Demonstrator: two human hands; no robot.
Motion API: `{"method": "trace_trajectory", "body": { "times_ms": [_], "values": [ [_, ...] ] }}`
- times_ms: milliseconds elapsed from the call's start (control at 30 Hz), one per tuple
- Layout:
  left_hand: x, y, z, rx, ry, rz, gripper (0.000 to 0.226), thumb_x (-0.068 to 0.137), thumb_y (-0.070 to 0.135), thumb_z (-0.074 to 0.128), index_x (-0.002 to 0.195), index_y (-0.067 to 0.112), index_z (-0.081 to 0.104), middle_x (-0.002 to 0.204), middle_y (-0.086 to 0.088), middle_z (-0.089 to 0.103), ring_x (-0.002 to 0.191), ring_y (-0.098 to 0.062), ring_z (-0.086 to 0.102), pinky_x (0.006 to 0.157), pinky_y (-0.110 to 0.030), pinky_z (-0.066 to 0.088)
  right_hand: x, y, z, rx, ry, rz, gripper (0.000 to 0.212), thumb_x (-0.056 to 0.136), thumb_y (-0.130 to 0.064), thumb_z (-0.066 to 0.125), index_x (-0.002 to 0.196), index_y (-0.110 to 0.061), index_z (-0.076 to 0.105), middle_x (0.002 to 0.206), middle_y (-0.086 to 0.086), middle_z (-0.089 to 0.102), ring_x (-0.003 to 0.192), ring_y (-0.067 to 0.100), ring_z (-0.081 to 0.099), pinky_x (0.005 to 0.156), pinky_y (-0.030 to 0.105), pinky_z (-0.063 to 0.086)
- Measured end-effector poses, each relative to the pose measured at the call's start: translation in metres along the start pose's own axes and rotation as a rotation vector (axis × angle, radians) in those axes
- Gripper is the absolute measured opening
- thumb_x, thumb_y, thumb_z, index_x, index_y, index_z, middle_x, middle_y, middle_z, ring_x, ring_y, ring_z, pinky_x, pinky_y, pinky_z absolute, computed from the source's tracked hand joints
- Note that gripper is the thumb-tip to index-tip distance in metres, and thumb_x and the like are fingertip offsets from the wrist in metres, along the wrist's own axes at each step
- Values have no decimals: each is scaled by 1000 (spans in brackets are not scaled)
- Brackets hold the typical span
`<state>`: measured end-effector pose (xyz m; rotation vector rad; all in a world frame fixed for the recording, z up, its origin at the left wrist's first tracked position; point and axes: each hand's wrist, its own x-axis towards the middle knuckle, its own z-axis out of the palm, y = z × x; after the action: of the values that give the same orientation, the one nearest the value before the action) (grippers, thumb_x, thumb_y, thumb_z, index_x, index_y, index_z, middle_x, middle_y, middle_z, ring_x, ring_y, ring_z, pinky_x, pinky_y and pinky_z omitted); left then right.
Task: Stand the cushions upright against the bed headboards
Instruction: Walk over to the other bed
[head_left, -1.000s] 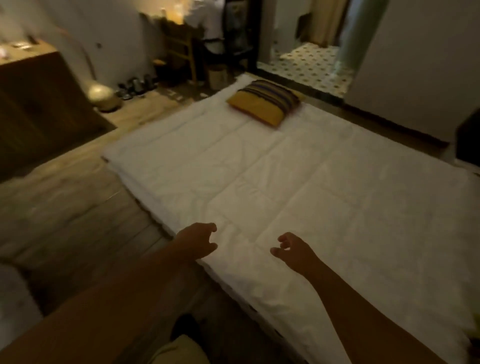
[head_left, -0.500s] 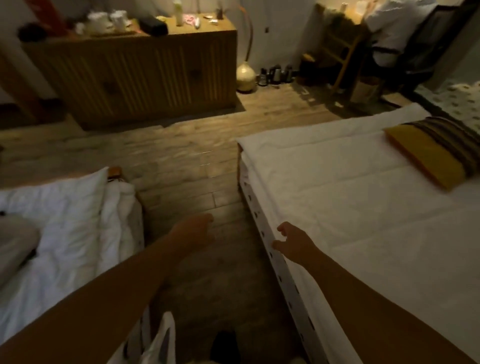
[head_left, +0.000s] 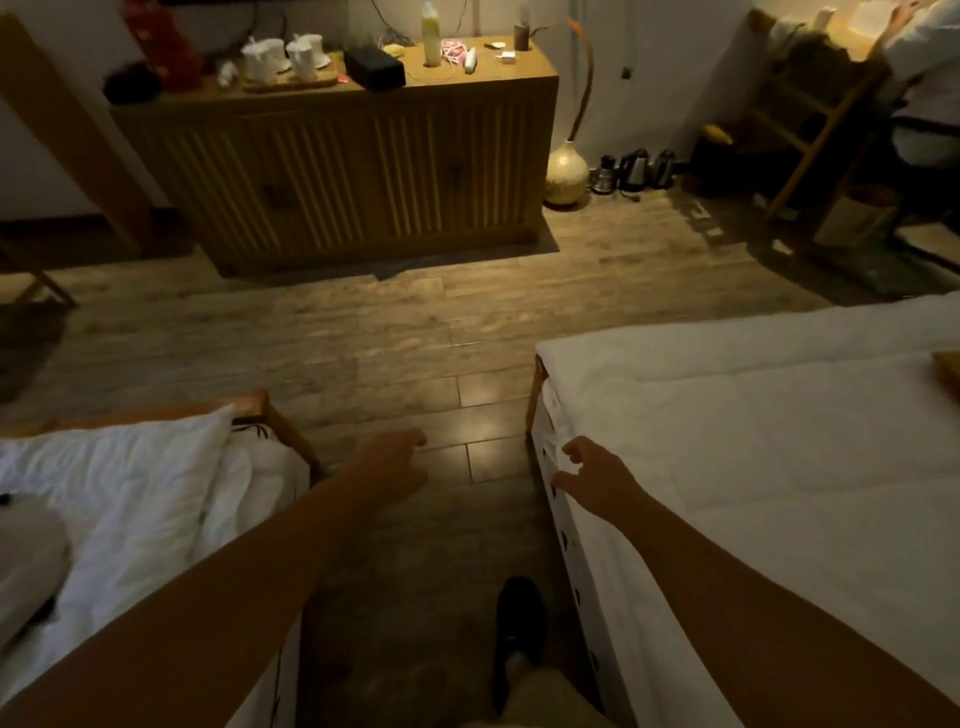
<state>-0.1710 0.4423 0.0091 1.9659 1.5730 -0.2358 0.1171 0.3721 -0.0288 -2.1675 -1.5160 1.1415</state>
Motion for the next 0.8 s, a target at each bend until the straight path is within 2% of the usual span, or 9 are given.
{"method": "trace_trajectory", "body": {
  "times_ms": [133, 200, 333, 467, 600, 800],
  "values": [
    [78, 27, -47, 59, 13, 8, 57, 90, 33, 62, 143, 18, 45, 143, -8, 51, 130, -25, 49, 106, -37, 42, 80, -24, -45, -3, -40, -28, 57, 87, -38, 70, 135, -16, 49, 137, 7, 55, 115, 19, 54, 88, 25, 40],
    [118, 39, -69, 77, 32, 13, 58, 90, 35, 62, 142, 19, 45, 144, -7, 51, 131, -25, 47, 108, -40, 41, 120, -36, -67, -24, -29, -35, 58, 86, -39, 71, 135, -15, 49, 137, 7, 55, 118, 21, 54, 89, 25, 40],
    [187, 56, -103, 53, 44, 31, 54, 88, 38, 65, 137, 21, 50, 138, -6, 56, 124, -24, 53, 103, -37, 45, 181, -61, -103, 14, 25, -19, 59, 87, -36, 71, 137, -14, 48, 140, 8, 53, 125, 25, 53, 93, 28, 41],
    [274, 55, -142, 75, -6, 91, 52, 90, 37, 63, 137, 22, 49, 137, -3, 57, 121, -22, 54, 98, -32, 44, 248, -84, -128, 124, -5, 2, 70, 84, -34, 76, 143, -17, 42, 144, 8, 48, 128, 25, 51, 102, 38, 47],
    [366, 53, -183, 151, 14, 146, 56, 89, 42, 62, 140, 27, 45, 142, -2, 52, 129, -22, 50, 104, -35, 42, 324, -97, -147, 91, 14, 38, 70, 84, -34, 76, 142, -15, 41, 146, 11, 46, 129, 26, 50, 99, 31, 43],
    [504, 78, -254, 205, -47, 282, 55, 87, 42, 65, 136, 24, 49, 134, -2, 59, 120, -22, 55, 97, -34, 46, 425, -125, -184, 145, 132, 212, 72, 83, -36, 76, 142, -14, 43, 144, 9, 49, 129, 24, 50, 95, 32, 45]
  ]
}}
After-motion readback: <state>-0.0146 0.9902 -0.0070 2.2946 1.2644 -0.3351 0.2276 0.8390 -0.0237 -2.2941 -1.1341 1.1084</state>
